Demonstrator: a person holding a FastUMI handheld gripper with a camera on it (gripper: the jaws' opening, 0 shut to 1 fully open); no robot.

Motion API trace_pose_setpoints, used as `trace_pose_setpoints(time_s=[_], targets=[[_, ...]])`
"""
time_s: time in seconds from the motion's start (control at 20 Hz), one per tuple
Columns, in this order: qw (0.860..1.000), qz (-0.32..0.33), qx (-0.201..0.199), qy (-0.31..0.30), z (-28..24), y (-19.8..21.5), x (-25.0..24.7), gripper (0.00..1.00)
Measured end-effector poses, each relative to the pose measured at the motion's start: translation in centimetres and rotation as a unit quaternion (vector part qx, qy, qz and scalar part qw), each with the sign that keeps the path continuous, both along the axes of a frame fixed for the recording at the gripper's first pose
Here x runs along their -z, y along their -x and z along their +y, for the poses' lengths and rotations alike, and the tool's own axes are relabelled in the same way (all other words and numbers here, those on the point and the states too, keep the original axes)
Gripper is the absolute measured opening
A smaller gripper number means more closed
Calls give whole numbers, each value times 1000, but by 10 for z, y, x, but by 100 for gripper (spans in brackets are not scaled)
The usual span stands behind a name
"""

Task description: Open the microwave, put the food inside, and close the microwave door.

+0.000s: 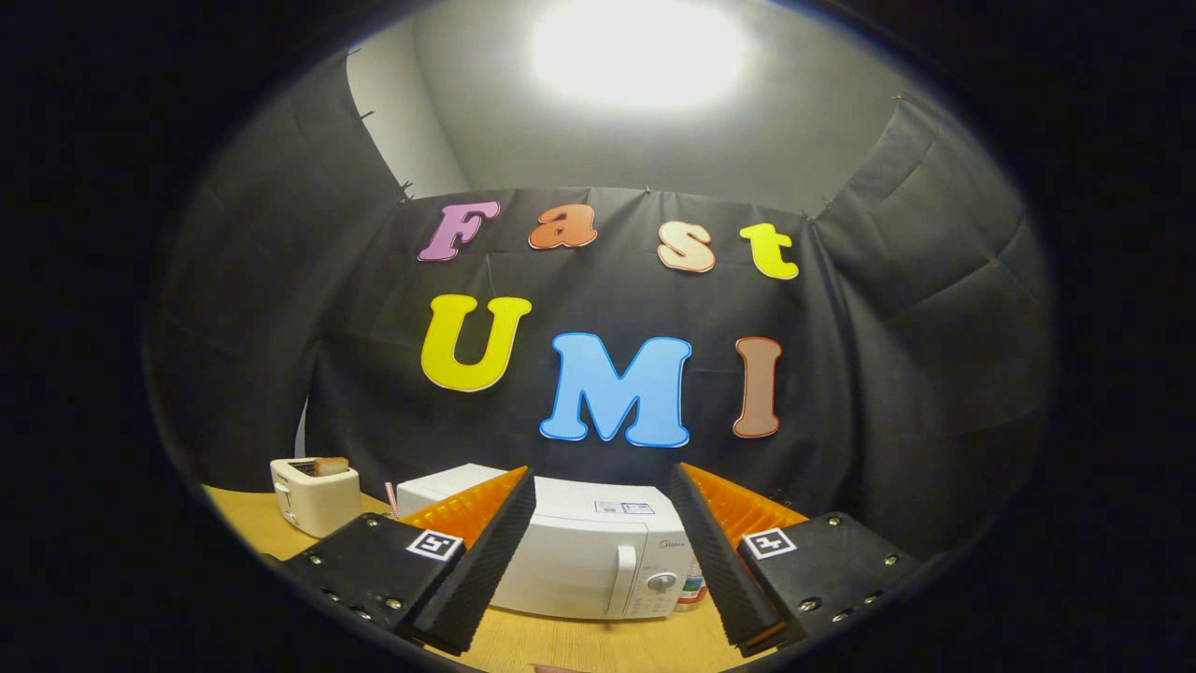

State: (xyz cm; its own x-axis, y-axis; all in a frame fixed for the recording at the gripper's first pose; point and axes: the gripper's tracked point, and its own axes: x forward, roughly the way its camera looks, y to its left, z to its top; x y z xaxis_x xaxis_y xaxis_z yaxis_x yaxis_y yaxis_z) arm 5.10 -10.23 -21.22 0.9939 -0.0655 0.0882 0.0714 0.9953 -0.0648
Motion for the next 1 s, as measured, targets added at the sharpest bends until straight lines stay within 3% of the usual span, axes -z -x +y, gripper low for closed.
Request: trace_pose_setpoints(time_s=[0.15, 0.4, 0.55, 0.9, 0.95, 1.0], targets=[[998, 40, -36, -25, 5, -25, 45, 92], [996, 88, -23, -14, -13, -69, 98, 92], [990, 127, -15, -54, -20, -90, 127, 90], [980, 187, 25, -68, -50, -126, 182, 85], [977, 195, 26, -75, -53, -129, 187, 64], [977, 196, 24, -80, -55, -131, 191, 55]])
